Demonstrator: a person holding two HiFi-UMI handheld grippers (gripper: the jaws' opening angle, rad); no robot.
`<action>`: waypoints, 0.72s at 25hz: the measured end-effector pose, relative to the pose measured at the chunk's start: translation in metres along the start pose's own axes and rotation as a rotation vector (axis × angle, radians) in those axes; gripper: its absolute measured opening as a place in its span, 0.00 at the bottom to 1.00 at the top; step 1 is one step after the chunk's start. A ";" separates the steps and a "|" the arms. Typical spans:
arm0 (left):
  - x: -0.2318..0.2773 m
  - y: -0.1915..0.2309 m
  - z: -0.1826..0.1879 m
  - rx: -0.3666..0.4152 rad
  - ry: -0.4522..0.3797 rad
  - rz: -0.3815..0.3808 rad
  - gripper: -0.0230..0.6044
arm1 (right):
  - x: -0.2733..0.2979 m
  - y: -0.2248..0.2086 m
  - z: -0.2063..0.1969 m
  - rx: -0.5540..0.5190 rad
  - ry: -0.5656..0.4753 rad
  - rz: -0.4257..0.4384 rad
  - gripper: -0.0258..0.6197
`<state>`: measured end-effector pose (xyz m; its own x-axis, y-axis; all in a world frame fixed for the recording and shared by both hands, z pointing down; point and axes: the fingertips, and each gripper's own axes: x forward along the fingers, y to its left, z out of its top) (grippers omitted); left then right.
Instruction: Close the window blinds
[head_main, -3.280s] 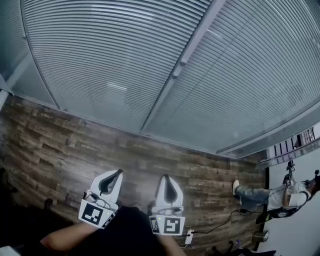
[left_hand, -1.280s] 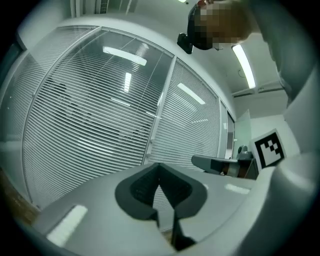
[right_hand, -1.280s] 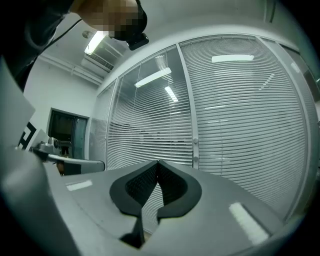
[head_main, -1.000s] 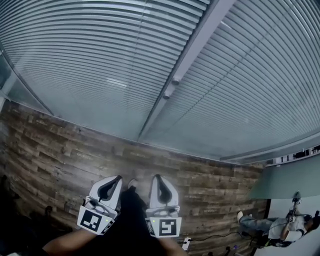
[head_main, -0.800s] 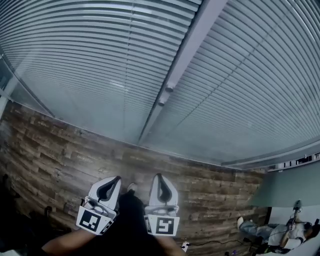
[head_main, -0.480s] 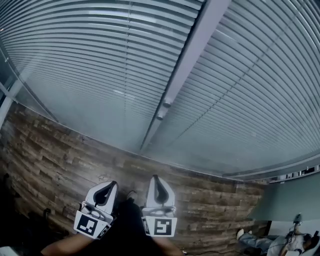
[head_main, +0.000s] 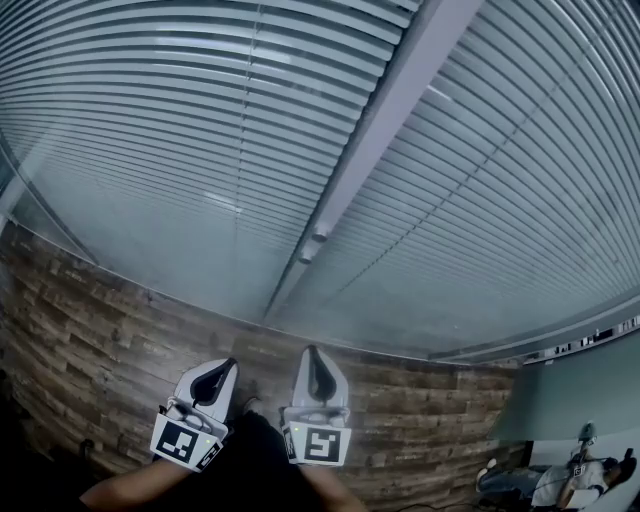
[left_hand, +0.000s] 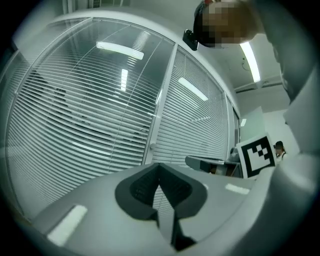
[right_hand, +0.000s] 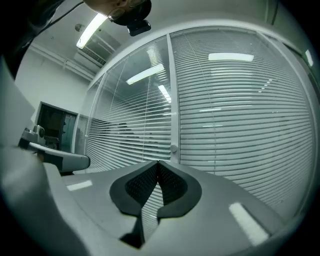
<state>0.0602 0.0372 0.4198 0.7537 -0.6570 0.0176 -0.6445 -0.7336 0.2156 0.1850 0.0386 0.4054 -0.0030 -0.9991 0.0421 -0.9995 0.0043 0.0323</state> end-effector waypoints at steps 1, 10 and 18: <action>0.004 0.003 0.003 0.005 -0.011 -0.007 0.04 | 0.003 -0.003 0.004 -0.012 -0.012 -0.013 0.04; 0.037 0.034 0.018 0.001 -0.052 -0.016 0.04 | 0.052 -0.010 0.018 -0.030 -0.034 -0.055 0.04; 0.051 0.060 0.026 -0.003 -0.067 -0.014 0.04 | 0.094 -0.028 0.030 -0.056 -0.055 -0.075 0.04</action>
<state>0.0564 -0.0444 0.4084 0.7523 -0.6568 -0.0507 -0.6335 -0.7424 0.2179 0.2119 -0.0562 0.3790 0.0687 -0.9975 -0.0174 -0.9936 -0.0700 0.0888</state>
